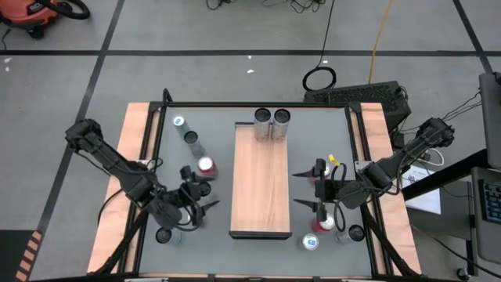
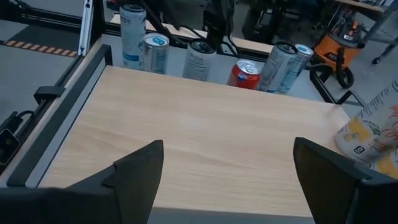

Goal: Place canned beverage on shelf
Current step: Put the white yellow soda can on the shelf aligned with the other white yellow soda cans

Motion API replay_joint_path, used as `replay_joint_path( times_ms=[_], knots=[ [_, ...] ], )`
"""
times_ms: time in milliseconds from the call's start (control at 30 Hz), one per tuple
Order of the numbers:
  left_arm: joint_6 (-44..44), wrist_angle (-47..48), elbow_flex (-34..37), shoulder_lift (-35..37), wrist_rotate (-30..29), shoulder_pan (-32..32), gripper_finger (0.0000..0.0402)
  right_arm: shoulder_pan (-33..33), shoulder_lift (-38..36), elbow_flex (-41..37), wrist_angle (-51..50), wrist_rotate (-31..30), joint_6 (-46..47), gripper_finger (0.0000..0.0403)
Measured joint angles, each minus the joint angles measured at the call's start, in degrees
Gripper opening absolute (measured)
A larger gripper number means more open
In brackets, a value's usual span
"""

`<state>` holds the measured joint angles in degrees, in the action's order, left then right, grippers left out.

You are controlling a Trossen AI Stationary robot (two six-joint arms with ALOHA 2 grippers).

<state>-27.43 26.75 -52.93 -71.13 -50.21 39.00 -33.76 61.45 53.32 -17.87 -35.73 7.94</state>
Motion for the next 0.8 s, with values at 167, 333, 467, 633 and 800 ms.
replay_joint_path(
  times_ms=[167,333,467,633,800],
  knots=[
    [-11.1,11.2,0.0,0.0,0.6,0.0,0.0342,0.0,0.7,0.0,-0.4,0.0,1.0,0.0304],
    [-21.5,18.1,0.0,0.0,1.5,0.0,0.0342,0.0,2.2,0.0,-0.4,0.0,0.4,0.0304],
    [-24.9,18.7,0.0,0.0,4.1,0.0,0.0342,0.0,3.7,0.0,-0.3,0.0,0.0,0.0304],
    [-27.5,18.8,-0.1,0.0,6.0,0.0,0.0342,0.0,5.3,0.0,-0.3,0.0,-0.2,0.0304],
    [-29.3,18.9,-0.1,-0.1,6.2,0.0,0.0342,0.0,6.0,0.0,-0.3,0.0,-0.7,0.0304]
  ],
)
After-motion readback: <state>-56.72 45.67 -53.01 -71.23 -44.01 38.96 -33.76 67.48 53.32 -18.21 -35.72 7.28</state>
